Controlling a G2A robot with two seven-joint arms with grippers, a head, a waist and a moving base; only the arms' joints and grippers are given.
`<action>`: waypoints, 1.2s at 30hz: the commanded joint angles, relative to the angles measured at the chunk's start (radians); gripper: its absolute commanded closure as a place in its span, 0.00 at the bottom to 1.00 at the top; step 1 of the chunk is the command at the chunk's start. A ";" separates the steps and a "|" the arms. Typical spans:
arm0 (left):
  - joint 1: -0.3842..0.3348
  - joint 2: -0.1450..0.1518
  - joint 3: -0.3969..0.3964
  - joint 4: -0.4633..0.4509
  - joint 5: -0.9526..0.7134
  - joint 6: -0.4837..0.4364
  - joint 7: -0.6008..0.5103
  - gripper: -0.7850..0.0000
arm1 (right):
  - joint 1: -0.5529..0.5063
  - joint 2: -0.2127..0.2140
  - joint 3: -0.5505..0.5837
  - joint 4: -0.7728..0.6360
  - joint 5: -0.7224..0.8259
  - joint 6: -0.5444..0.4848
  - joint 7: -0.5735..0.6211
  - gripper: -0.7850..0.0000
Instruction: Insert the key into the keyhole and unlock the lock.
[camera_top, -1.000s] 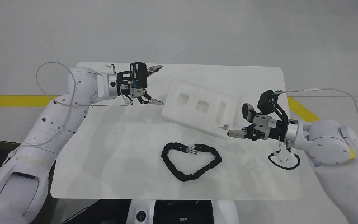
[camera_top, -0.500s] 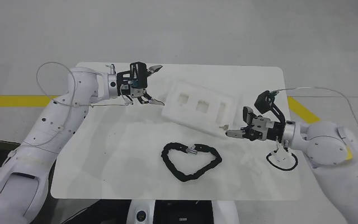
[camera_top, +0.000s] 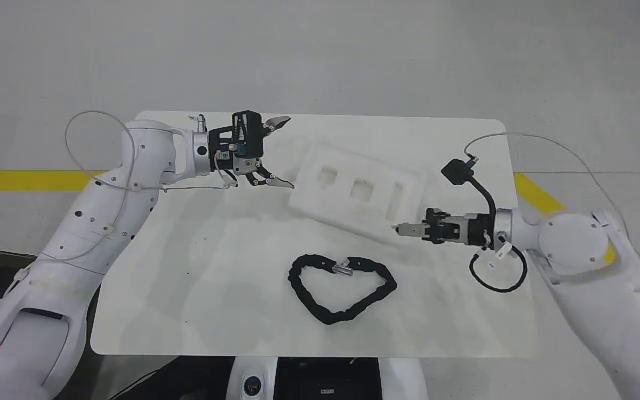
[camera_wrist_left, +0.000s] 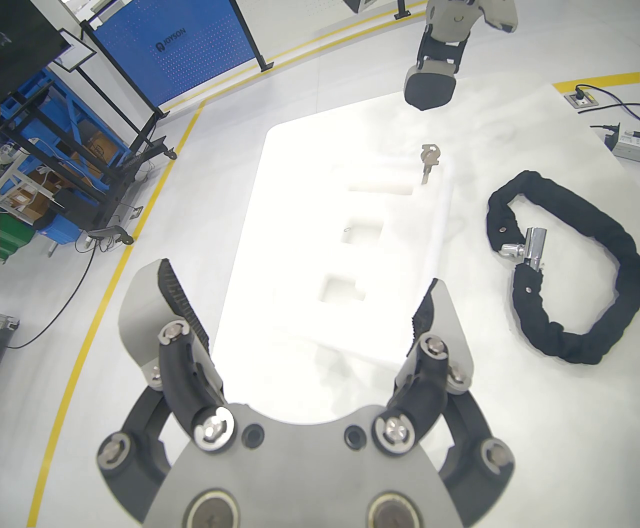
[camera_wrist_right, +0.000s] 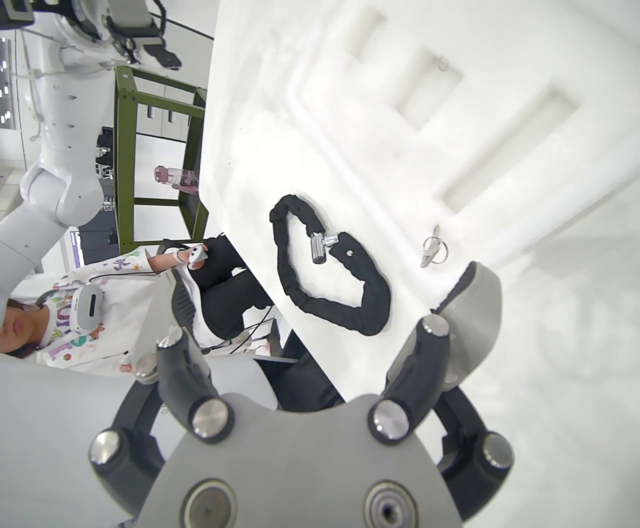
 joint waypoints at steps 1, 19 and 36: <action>0.000 0.000 0.000 0.000 0.000 0.000 0.000 0.00 | 0.023 -0.005 -0.031 0.012 -0.004 0.035 0.003 0.00; 0.000 0.000 0.000 0.000 0.000 0.000 0.000 0.00 | 0.167 -0.043 -0.186 0.116 -0.040 0.165 0.036 0.00; 0.000 0.000 0.000 0.000 0.000 0.000 0.000 0.00 | 0.205 -0.057 -0.232 0.169 -0.047 0.192 0.074 0.31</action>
